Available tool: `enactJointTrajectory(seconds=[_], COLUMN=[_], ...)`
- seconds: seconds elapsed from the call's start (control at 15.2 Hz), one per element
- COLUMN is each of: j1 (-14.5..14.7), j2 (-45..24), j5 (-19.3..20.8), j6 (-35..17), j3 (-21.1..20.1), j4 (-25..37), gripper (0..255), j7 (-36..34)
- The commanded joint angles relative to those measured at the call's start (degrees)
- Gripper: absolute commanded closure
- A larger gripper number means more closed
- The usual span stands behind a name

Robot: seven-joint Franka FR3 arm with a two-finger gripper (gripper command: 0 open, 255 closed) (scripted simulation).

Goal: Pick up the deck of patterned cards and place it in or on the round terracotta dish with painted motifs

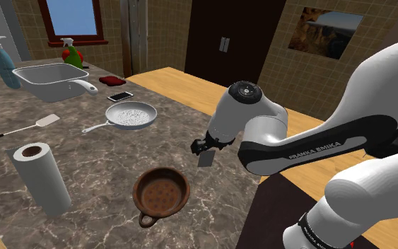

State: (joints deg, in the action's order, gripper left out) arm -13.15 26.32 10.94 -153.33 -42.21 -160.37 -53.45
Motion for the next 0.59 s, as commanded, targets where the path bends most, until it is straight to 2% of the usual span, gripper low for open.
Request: enactJointTrajectory(seconds=[0.0,0.07,0.13,0.53], j1=[-0.03,-0.02,-0.02,0.03], j2=[-0.02,-0.01,-0.01,0.03], j5=[0.03,0.01,0.01,-0.02], j6=[-0.03,-0.01,-0.01,0.01], j3=[-0.01,-0.01,-0.01,0.06], j4=[0.00,0.00,0.00,-0.01], gripper=[0,0,255,255], j7=[-0.01,-0.01,-0.01,0.06])
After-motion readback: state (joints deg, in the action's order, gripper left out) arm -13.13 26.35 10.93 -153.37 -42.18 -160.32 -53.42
